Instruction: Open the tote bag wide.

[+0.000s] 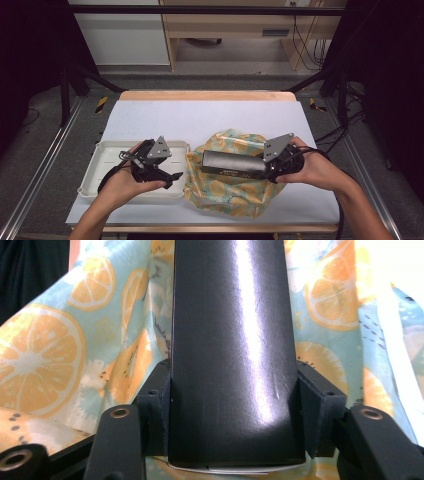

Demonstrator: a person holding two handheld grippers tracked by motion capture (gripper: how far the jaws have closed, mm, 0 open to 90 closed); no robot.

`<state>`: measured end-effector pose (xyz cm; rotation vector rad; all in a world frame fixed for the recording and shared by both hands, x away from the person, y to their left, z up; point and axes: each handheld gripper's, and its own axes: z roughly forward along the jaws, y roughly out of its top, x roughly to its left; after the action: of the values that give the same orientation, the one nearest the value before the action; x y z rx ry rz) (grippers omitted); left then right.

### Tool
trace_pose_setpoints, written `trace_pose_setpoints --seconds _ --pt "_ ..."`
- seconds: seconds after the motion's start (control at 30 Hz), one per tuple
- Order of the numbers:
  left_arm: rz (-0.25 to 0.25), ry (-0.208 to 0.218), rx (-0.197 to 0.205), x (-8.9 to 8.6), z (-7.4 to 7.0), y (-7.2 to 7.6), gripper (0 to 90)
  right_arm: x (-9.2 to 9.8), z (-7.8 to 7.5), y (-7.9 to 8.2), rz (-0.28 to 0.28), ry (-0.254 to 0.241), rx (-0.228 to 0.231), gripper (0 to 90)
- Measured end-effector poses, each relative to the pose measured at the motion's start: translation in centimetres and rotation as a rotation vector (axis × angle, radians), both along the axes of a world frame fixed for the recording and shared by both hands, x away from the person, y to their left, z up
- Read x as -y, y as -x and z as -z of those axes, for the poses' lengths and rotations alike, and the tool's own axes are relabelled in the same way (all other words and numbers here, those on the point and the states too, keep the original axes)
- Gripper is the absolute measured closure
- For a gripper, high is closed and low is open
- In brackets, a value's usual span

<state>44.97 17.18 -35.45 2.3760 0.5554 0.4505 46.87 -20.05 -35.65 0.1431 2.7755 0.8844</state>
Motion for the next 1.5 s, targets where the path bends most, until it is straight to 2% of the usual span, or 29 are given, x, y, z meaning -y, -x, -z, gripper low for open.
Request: trace_pose_setpoints --seconds 0.03,0.17,0.33,0.53,0.7,1.03,1.27,1.4,1.5 --pt "0.013 0.003 -0.001 0.2 -0.1 0.0 11.8 0.0 -0.1 0.0 0.003 -0.003 -0.001 43.3" --pt "0.073 -0.032 0.011 1.5 -1.0 0.0 12.8 -0.1 -0.1 -0.1 0.005 0.007 -0.006 43.3" --pt "0.109 -0.065 0.008 2.8 -1.3 -0.4 13.2 -0.4 0.1 -0.1 -0.002 0.025 -0.004 43.3" --pt "0.185 -0.087 -0.015 4.6 -1.7 -0.8 15.5 -0.6 0.1 -0.2 0.004 0.033 -0.007 43.3" --pt "0.252 -0.106 -0.052 6.6 -1.7 -2.0 18.5 -0.7 0.1 -0.3 0.0 0.037 -0.007 43.3" --pt "0.308 -0.167 -0.087 9.6 -0.2 -3.6 22.1 -0.9 0.3 -0.4 -0.008 0.051 -0.008 43.3" --pt "0.347 -0.192 -0.113 10.9 0.4 -4.3 26.3 -1.0 0.4 -0.6 -0.017 0.054 -0.009 43.2" --pt "0.361 -0.233 -0.112 11.4 0.6 -4.6 31.3 -1.0 0.6 -0.6 -0.013 0.063 -0.012 43.3" --pt "0.363 -0.246 -0.113 11.6 0.6 -4.6 31.8 -1.0 0.6 -0.6 -0.01 0.066 -0.012 43.2"
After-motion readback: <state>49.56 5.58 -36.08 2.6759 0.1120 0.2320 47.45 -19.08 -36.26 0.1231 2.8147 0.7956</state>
